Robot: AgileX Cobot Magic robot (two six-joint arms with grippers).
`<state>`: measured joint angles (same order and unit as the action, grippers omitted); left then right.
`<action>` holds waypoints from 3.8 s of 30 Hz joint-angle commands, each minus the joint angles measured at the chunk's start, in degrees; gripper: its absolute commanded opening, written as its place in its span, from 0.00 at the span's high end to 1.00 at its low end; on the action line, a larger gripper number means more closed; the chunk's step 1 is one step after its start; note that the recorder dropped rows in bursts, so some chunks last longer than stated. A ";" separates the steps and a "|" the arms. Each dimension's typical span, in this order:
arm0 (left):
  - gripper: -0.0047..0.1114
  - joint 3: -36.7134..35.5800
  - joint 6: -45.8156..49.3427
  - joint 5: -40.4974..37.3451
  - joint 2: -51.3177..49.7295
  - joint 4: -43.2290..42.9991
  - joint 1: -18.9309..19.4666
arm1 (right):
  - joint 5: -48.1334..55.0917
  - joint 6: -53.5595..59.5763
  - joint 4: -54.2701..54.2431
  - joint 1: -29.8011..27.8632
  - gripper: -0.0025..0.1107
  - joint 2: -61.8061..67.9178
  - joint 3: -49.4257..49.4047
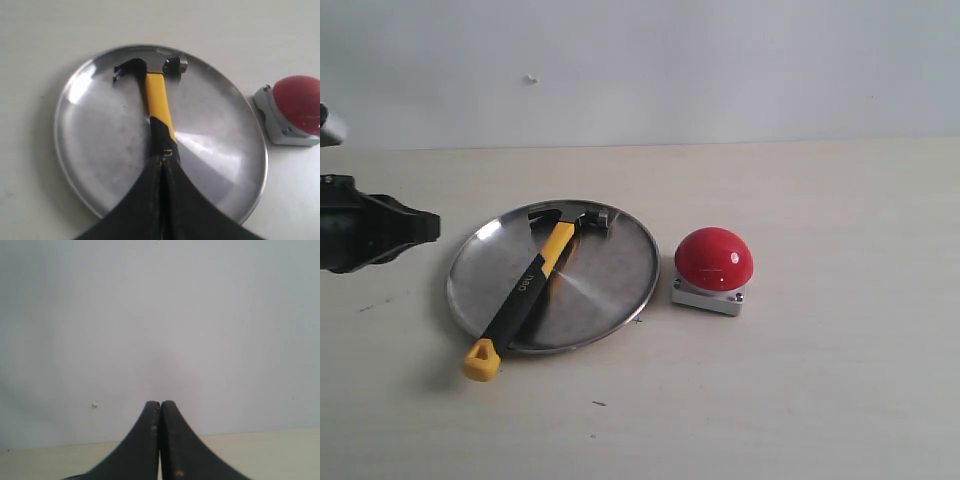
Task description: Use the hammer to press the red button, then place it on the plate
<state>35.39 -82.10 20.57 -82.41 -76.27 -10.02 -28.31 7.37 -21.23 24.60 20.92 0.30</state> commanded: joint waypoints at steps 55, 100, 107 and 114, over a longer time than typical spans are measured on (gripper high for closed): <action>0.96 -35.39 64.15 -25.07 81.25 69.13 9.46 | -0.31 0.04 0.36 0.09 0.98 -0.28 -0.30; 0.96 -35.39 65.85 -32.87 82.41 66.64 9.46 | 30.51 11.59 0.53 -23.70 0.98 -16.15 -0.30; 0.96 -35.39 65.85 -32.87 82.41 66.64 9.46 | 39.51 11.82 1.10 -27.79 0.98 -20.92 -0.30; 0.96 -35.39 65.85 -32.87 82.41 66.64 9.46 | 45.47 11.37 5.51 -28.58 0.98 -20.92 -0.30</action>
<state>0.05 -16.37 -12.39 -0.39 -9.42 -0.69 16.11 18.74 -16.79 -3.58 0.38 0.30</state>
